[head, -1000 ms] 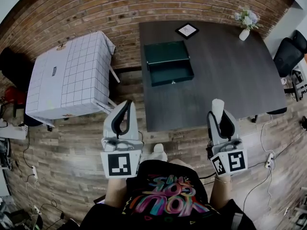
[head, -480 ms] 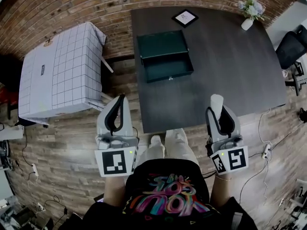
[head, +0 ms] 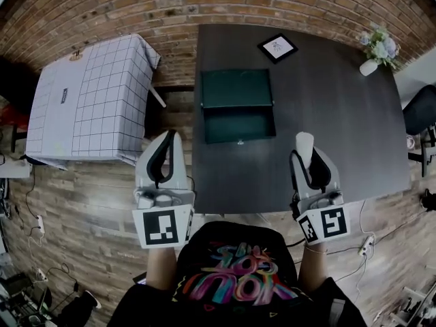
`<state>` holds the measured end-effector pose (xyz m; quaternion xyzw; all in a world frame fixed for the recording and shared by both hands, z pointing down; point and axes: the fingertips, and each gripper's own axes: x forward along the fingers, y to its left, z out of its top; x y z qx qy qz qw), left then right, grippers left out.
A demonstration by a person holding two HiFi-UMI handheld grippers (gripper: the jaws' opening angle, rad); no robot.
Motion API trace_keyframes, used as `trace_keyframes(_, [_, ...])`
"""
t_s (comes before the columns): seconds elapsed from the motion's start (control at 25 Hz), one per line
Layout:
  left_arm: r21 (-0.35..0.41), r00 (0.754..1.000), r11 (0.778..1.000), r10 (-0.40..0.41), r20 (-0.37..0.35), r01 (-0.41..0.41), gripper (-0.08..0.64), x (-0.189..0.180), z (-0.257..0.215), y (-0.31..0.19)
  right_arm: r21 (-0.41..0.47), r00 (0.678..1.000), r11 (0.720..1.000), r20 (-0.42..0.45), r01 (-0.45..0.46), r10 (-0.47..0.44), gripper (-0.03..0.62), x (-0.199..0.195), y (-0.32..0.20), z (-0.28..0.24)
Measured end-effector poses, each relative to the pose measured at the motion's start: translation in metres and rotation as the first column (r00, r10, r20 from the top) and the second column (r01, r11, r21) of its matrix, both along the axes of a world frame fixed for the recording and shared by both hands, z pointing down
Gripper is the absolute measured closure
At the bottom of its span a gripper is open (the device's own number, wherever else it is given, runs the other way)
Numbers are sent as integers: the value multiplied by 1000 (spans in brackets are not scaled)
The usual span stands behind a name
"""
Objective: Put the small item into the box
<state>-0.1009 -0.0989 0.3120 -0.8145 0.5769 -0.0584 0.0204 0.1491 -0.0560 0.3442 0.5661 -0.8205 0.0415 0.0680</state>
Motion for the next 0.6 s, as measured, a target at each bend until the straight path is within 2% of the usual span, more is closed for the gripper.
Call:
trace_keyframes(0.28, [45,997,996,-79,7,78,558,18,-19,-31,40,994,993,-7,107,-107,451,16,-50,-19])
trace_keyframes(0.6, [52,994,993,-108,26,107,558,27,-25,-42,46,989,989,17,143,-144,451,25,-73,-22])
